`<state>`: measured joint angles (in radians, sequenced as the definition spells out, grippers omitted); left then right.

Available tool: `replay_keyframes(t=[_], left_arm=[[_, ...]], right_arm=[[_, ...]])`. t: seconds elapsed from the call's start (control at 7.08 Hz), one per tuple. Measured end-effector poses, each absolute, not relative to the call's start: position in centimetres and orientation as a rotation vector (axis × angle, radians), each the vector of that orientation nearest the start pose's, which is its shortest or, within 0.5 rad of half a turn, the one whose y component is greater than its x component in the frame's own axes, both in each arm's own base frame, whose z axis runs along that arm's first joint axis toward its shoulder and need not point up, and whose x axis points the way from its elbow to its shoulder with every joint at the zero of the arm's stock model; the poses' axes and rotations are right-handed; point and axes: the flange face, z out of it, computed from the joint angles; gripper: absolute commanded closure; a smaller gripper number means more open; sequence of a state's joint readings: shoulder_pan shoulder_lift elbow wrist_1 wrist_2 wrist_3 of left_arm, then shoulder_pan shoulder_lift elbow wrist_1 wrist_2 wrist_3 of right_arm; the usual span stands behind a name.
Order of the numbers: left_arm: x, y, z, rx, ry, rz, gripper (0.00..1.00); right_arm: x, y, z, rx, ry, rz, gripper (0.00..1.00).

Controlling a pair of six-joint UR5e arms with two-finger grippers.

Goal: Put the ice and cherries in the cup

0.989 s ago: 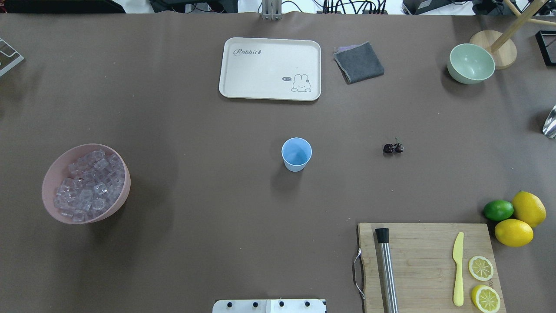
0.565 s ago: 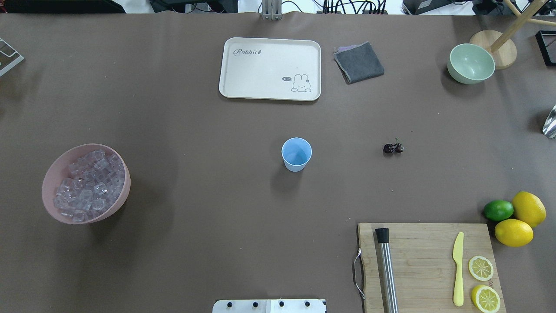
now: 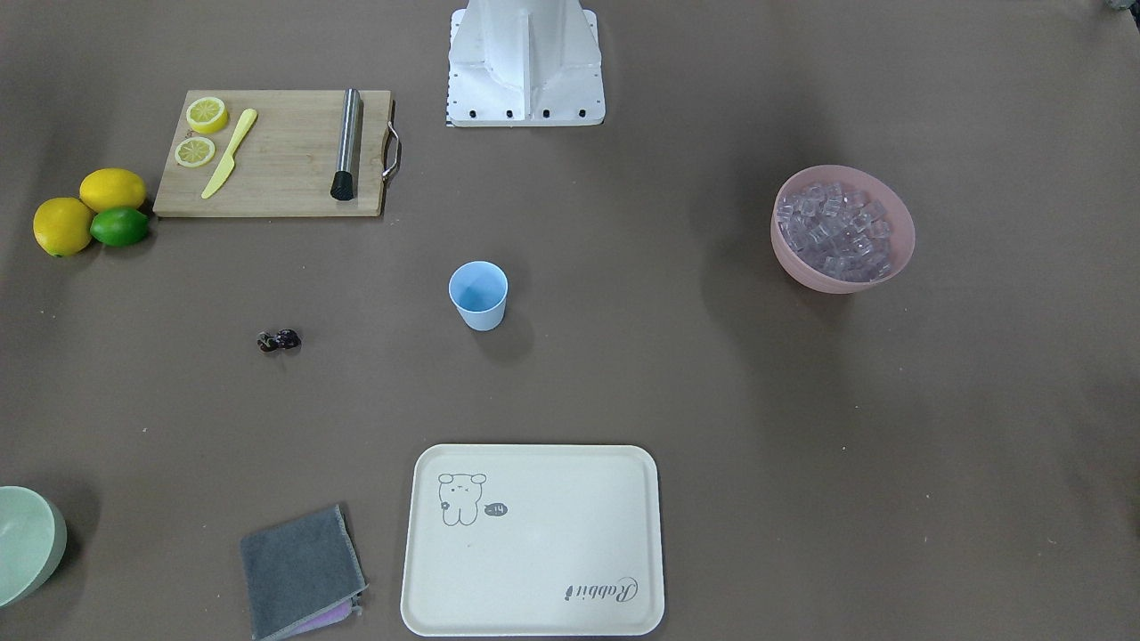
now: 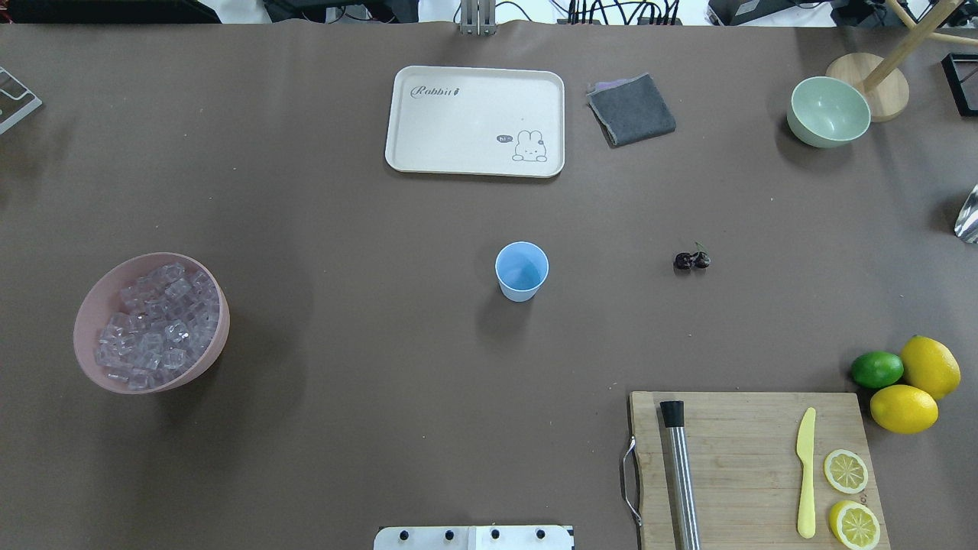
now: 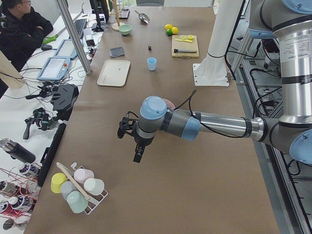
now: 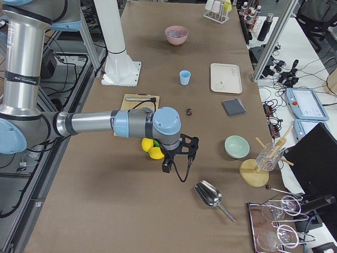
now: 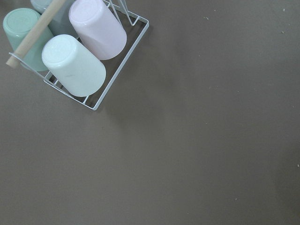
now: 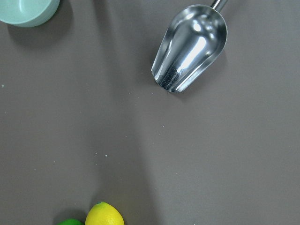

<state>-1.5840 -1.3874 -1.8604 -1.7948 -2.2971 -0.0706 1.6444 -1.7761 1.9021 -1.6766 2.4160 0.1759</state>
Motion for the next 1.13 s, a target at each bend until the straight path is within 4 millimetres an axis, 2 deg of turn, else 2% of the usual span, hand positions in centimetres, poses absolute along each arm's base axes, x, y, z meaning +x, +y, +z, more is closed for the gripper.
replay_keyframes(t=[0.42, 0.57, 0.71, 0.85, 1.13], left_arm=[[-7.1, -43.1, 57.7, 0.293, 0.728, 0.045, 0.02], [-6.2, -43.4, 57.0, 0.3, 0.731, 0.067, 0.02], [-4.5, -44.1, 55.0, 0.321, 0.739, 0.106, 0.02], [-3.1, -44.6, 52.1, 0.361, 0.751, 0.139, 0.02], [-1.0, -45.4, 44.5, 0.512, 0.771, 0.231, 0.02]], right_arm=[[8.8, -39.9, 59.1, -0.02, -0.847, 0.225, 0.0], [8.8, -40.0, 59.1, -0.019, -0.848, 0.224, 0.0], [8.8, -40.1, 59.0, -0.017, -0.848, 0.223, 0.0], [8.8, -40.2, 58.9, -0.015, -0.849, 0.222, 0.0], [8.8, -40.2, 58.7, -0.012, -0.851, 0.221, 0.0]])
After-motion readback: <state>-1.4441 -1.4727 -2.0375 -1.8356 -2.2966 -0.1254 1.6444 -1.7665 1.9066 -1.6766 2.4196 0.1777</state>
